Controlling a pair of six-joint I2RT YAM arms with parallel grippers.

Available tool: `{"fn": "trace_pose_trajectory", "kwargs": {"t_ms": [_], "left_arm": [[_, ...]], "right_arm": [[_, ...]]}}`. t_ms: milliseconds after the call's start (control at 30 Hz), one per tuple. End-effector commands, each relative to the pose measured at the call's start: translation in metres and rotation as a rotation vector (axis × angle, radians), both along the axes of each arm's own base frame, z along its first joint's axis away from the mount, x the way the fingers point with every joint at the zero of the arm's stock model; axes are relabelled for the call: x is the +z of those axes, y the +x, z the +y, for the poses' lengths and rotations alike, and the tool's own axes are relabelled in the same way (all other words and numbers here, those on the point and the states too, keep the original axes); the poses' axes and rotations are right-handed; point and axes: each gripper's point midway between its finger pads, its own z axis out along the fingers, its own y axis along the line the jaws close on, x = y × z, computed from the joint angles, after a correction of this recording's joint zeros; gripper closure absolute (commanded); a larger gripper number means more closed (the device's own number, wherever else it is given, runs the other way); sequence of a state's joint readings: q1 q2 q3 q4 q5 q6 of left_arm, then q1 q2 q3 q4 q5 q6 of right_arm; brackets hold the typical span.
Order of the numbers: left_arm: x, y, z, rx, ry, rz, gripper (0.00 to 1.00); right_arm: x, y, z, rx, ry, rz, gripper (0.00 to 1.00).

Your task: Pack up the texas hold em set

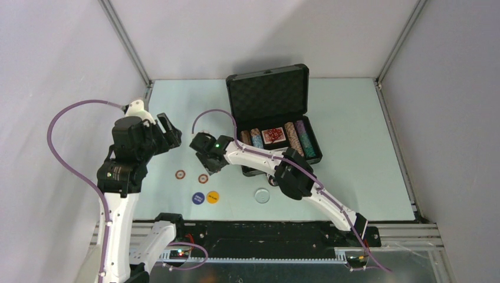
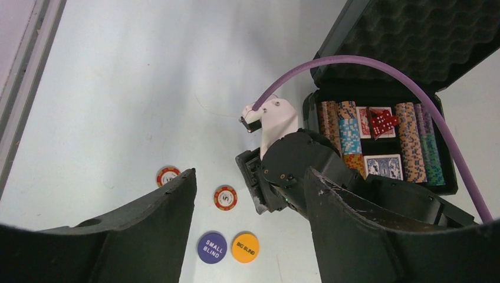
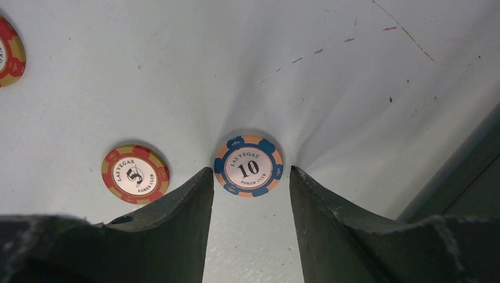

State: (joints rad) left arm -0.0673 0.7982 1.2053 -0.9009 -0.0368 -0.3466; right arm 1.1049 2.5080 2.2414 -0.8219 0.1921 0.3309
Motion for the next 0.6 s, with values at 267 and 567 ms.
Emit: {"fn": "trace_pose_trajectory", "kwargs": {"t_ms": [267,567], "left_arm": [[0.002,0.000,0.000,-0.019,0.014,-0.018,0.28],[0.000,0.001,0.000,-0.018,0.015,-0.013,0.28]], "right_arm": [[-0.025,-0.007,-0.008,0.038,-0.096,-0.009,0.47],[-0.024,-0.005,-0.007,0.034,-0.090,-0.011,0.57]]}}
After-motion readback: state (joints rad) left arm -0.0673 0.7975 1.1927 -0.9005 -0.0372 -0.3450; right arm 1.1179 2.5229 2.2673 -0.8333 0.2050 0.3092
